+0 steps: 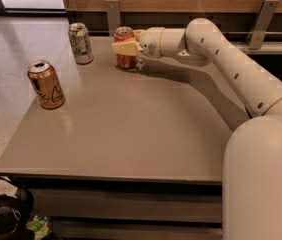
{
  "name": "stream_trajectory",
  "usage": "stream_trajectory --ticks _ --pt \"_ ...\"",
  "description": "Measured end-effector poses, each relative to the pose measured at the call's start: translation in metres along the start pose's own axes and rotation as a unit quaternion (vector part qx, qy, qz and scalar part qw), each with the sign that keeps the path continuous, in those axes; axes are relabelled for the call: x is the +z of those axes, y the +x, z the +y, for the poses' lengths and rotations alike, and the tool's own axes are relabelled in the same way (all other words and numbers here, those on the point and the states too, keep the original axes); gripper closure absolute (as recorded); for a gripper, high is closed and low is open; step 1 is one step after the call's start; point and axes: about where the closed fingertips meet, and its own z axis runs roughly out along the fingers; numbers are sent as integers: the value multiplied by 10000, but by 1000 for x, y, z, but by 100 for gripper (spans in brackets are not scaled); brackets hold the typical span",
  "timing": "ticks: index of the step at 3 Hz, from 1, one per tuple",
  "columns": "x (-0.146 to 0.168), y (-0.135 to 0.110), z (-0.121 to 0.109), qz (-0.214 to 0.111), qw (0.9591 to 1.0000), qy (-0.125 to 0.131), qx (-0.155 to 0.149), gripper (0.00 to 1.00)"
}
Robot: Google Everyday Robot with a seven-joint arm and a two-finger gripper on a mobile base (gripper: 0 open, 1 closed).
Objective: Move coke can near 7up can
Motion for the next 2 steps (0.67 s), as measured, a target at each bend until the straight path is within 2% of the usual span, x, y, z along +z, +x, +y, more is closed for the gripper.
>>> stream_trajectory --ticks 2 --pt "26 -6 5 -151 9995 -289 8 100"
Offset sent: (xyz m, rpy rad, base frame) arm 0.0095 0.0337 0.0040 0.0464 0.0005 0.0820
